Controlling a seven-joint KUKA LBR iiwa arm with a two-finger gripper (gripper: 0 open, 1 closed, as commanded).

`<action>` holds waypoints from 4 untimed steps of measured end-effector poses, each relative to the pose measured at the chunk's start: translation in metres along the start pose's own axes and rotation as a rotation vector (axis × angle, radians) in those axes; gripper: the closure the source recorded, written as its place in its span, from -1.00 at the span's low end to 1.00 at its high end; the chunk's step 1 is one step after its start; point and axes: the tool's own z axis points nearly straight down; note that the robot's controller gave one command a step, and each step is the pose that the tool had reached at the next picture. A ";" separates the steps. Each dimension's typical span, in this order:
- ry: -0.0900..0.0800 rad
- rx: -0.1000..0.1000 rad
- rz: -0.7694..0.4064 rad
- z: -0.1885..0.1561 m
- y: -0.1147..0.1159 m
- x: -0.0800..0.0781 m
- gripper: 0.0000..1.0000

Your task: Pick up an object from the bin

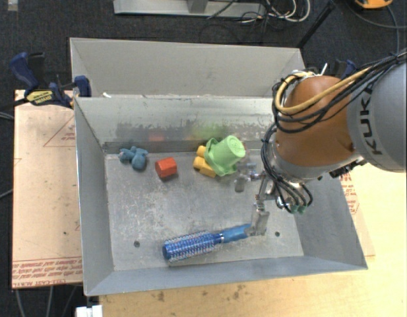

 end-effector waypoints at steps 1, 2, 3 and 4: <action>-0.001 -0.001 -0.097 0.124 0.039 0.005 -1.00; -0.009 0.001 -0.277 0.089 0.038 0.014 -1.00; -0.011 0.000 -0.121 0.069 0.037 0.009 -1.00; -0.005 0.000 -0.184 0.122 0.039 0.005 -1.00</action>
Offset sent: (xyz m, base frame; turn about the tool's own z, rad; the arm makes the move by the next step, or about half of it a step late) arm -0.0041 0.0372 -0.1191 -0.0955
